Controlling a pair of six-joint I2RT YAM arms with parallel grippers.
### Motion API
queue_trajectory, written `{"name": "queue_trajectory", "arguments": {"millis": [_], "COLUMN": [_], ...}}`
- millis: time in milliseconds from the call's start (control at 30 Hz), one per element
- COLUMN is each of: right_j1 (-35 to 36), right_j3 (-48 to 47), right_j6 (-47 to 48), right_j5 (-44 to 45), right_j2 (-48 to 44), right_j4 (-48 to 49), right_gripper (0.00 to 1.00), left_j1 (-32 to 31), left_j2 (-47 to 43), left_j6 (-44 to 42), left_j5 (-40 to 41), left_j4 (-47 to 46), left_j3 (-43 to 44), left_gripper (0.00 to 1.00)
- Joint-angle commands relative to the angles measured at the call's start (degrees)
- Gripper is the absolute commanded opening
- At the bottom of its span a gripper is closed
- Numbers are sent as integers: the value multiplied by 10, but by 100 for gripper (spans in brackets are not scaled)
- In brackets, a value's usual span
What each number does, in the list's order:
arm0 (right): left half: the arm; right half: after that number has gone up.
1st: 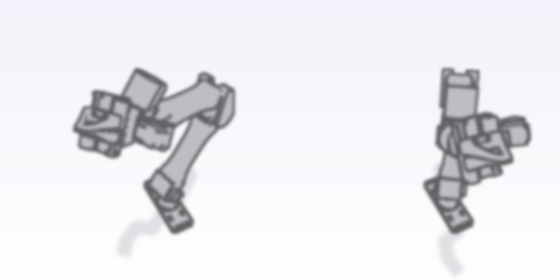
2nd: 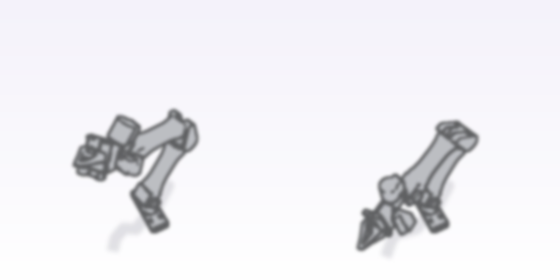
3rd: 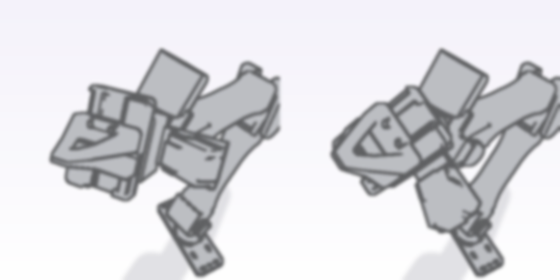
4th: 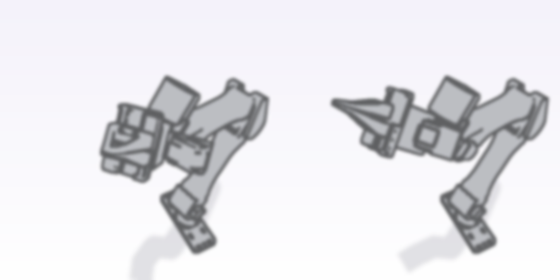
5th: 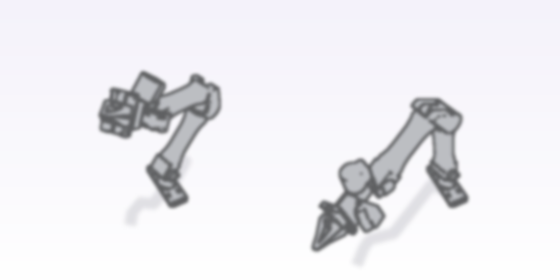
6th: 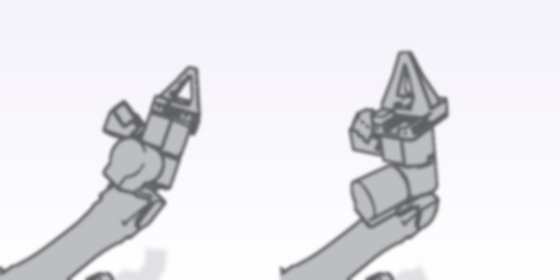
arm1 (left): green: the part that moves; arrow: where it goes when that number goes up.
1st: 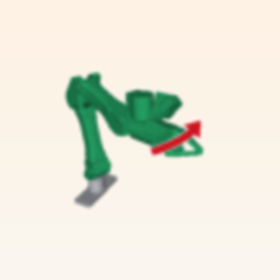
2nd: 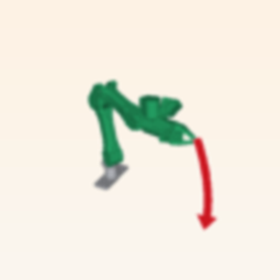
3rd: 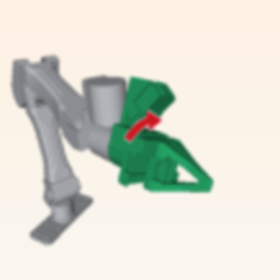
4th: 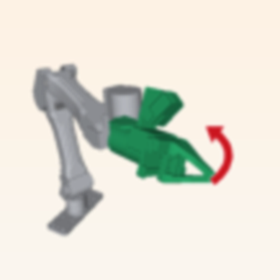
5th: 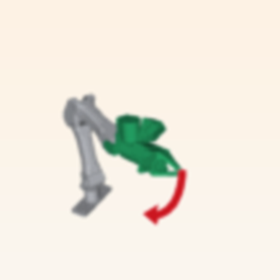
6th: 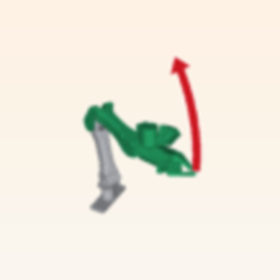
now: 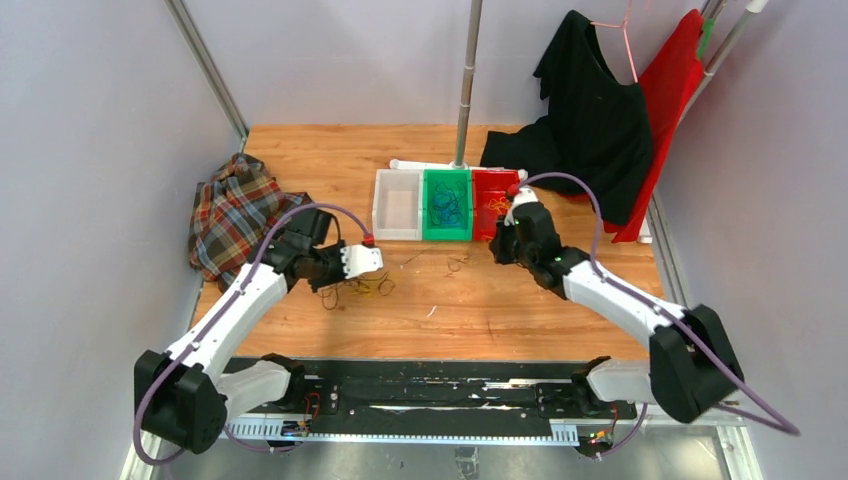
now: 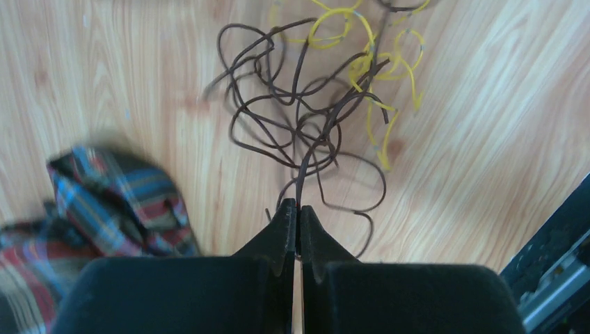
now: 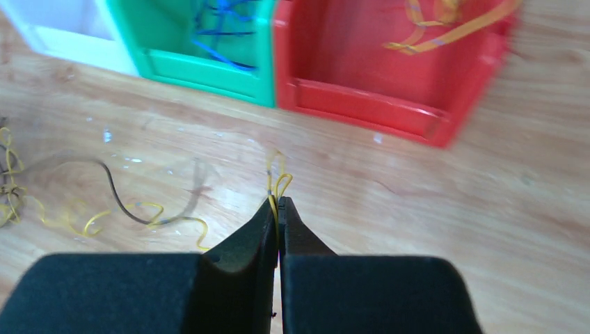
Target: Untangle the cables
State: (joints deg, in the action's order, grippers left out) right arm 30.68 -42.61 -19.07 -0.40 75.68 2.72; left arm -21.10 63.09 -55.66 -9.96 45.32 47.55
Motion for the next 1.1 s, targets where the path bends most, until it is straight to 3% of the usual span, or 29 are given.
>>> {"name": "queue_trajectory", "arguments": {"millis": [0, 167, 400, 567, 700, 833, 967, 1067], "right_j1": [-42, -113, -215, -316, -349, -397, -398, -372], "right_j3": [42, 62, 44, 15, -2, -24, -33, -12], "right_j6": [-22, -48, -69, -62, -93, -119, -124, -125], "right_j5": [124, 207, 314, 315, 335, 282, 105, -15], "right_j2": [-73, -128, -193, -242, -254, -255, -246, -263], "right_j4": [-73, -135, -228, -260, -282, -282, -244, -178], "right_gripper": [1, 1, 1, 1, 1, 1, 1, 1], "left_j1": [75, 157, 213, 249, 269, 278, 277, 255], "left_j2": [-27, -54, -72, -78, -69, -65, -67, -65], "left_j6": [-60, -105, -152, -227, -287, -334, -221, -126], "left_j5": [30, 28, 61, 108, 165, 211, 0, -88], "left_j4": [62, 89, 88, 28, -41, -132, -8, 41], "left_j3": [23, 53, 63, 1, -67, -139, -42, 8], "left_gripper": [1, 1, 1, 1, 1, 1, 1, 1]}}
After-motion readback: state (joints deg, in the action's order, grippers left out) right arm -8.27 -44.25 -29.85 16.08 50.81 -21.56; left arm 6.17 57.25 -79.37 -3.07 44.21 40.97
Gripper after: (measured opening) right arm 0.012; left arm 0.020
